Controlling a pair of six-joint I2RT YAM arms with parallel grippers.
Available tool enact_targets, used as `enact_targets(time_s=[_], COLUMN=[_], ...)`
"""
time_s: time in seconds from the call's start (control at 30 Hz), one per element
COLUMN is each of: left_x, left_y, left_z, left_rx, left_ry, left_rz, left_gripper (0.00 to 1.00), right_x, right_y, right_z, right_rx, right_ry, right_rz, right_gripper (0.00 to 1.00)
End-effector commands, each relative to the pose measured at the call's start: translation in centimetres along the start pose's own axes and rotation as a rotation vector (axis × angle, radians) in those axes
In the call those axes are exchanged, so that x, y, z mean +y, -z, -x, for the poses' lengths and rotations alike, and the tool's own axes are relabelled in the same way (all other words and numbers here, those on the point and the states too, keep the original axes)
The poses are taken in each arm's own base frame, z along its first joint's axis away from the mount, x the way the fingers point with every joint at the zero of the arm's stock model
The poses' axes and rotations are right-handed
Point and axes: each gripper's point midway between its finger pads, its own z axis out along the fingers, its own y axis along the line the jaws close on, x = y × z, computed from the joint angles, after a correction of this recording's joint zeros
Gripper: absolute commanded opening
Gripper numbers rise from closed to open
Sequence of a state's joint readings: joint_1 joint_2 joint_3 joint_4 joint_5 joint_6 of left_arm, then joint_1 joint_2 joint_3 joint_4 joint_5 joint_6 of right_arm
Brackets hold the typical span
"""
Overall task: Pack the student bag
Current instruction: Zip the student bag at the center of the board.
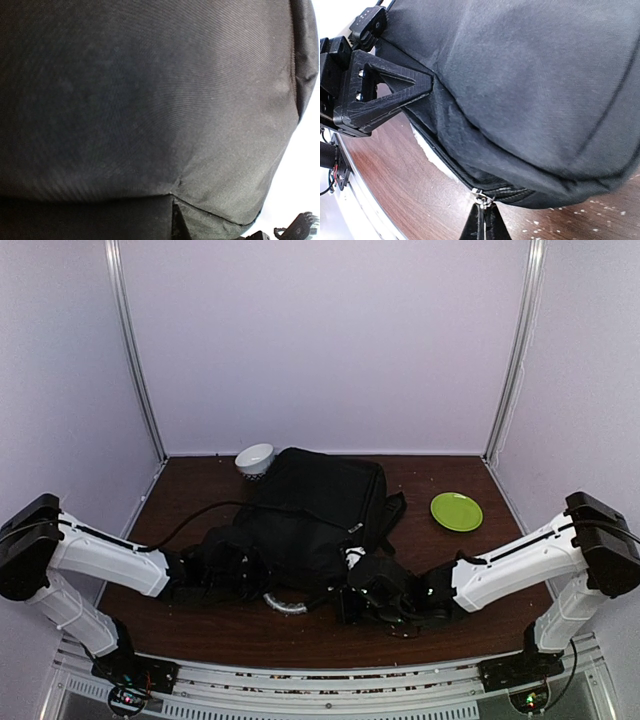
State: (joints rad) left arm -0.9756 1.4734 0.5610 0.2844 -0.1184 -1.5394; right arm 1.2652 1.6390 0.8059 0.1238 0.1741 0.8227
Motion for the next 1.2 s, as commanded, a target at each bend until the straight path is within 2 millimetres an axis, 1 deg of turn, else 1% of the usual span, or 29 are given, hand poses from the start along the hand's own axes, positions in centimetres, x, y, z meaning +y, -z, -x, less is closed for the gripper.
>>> enact_targets(time_s=[0.0,0.23,0.37,0.43,0.5,0.57,0.63,0.67,0.73,0.8,0.83,0.87,0.93,1.03,1.1,1.17], left_x=[0.7,1.2,0.8,1.0,1.0,1.1,1.1,1.1,1.1,1.2,1.3,1.5,2.3,3.4,4.2,4.6], left_y=[0.9,1.7,2.0,2.2,2.3,2.4,2.4,2.4,2.3,2.4,2.5,2.5,2.5,2.6,2.8,3.2], left_z=[2.1,2.5,2.6,2.7,2.7,2.6,2.5,2.5,2.4,2.3,2.4,2.4,2.5,2.5,2.7,3.0], left_rx=[-0.081,-0.101,-0.100,-0.100,-0.102,-0.100,-0.094,-0.089,-0.076,-0.062,-0.057,-0.046,-0.022,0.023,0.040,0.042], left_ry=[-0.007,-0.013,-0.040,-0.054,-0.060,-0.064,-0.073,-0.078,-0.092,-0.107,-0.113,-0.116,-0.115,-0.116,-0.133,-0.143], left_rz=[0.015,0.025,0.031,0.042,0.038,0.040,0.038,0.037,0.035,0.038,0.037,0.033,0.029,0.016,0.018,0.021], left_gripper=[0.00,0.00,0.00,0.00,0.00,0.00,0.00,0.00,0.00,0.00,0.00,0.00,0.00,0.00,0.00,0.00], right_x=[-0.9,-4.8,-7.0,-7.9,-7.9,-6.8,-4.3,-3.4,-1.9,-1.4,-1.4,-1.8,-2.9,-4.7,-5.1,-4.9], right_y=[1.7,2.6,2.8,2.8,2.5,2.2,1.8,1.9,2.6,3.7,4.3,4.8,6.0,7.2,7.8,8.0], right_z=[1.5,1.2,1.6,1.8,1.9,1.9,1.9,2.0,2.2,2.7,3.1,3.3,4.0,5.0,5.1,5.2], right_rx=[-0.060,-0.084,-0.107,-0.119,-0.115,-0.102,-0.073,-0.071,-0.072,-0.091,-0.103,-0.114,-0.146,-0.210,-0.261,-0.301], right_ry=[0.027,-0.002,-0.044,-0.064,-0.073,-0.057,-0.024,-0.014,0.008,0.028,0.040,0.048,0.032,-0.038,-0.071,-0.095], right_rz=[-0.060,-0.188,-0.252,-0.275,-0.256,-0.197,-0.071,-0.028,0.051,0.087,0.093,0.082,0.060,0.084,0.124,0.179], right_gripper=[0.00,0.00,0.00,0.00,0.00,0.00,0.01,0.05,0.21,0.35,0.40,0.44,0.48,0.51,0.52,0.53])
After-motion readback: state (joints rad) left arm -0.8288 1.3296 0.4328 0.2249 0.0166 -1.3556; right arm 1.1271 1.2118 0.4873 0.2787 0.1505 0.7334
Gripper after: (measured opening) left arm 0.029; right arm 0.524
